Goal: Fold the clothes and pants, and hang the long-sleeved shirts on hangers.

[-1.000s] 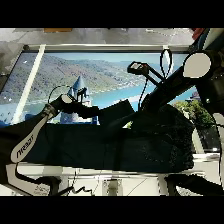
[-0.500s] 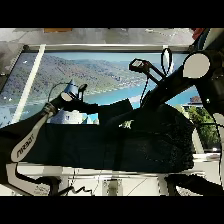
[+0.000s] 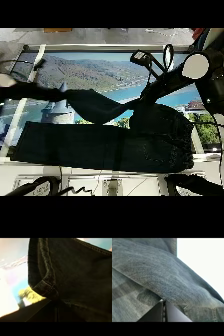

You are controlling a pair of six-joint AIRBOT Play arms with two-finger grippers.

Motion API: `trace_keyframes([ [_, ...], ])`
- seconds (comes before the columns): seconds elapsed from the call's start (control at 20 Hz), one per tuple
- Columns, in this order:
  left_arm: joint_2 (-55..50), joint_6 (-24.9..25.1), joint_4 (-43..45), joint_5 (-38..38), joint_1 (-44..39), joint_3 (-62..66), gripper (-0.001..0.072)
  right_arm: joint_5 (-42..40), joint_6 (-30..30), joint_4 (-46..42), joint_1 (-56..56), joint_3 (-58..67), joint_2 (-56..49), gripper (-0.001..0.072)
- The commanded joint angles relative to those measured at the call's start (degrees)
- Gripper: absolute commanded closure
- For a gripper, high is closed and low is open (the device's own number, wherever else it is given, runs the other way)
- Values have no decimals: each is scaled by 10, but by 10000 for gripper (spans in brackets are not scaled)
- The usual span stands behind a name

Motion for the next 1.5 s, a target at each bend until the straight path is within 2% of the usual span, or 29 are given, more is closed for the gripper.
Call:
trace_keyframes([
  [0.0,118,-37,106,-102,73,4,691,-13,10,17,0,1,9,681],
  [0.1,162,-53,176,-150,75,4,691,-10,10,41,0,1,18,681],
  [0.25,174,-51,183,-261,75,2,692,1,6,63,0,0,19,682],
  [0.35,155,-46,183,-262,75,-10,691,-20,1,52,0,0,-3,683],
  [0.5,75,-38,160,-177,74,-27,691,-71,0,51,0,-2,-69,683],
  [0.85,-176,-38,96,82,54,-16,688,-339,6,33,0,-7,-229,680],
  [1.05,-214,-38,-10,258,55,-14,688,-479,6,19,0,-7,-260,680],
  [1.15,-214,-38,-68,352,54,-14,688,-529,17,9,0,-7,-271,680],
  [1.3,-215,-38,-107,441,54,-14,686,-574,43,7,-3,-7,-290,680],
  [1.35,-215,-38,-107,448,54,-14,674,-573,54,7,-4,-7,-294,612],
  [1.4,-215,-38,-107,443,54,-14,576,-572,63,7,-4,-7,-295,360],
  [1.45,-215,-38,-106,442,54,-14,183,-574,73,6,-4,-7,-295,197],
])
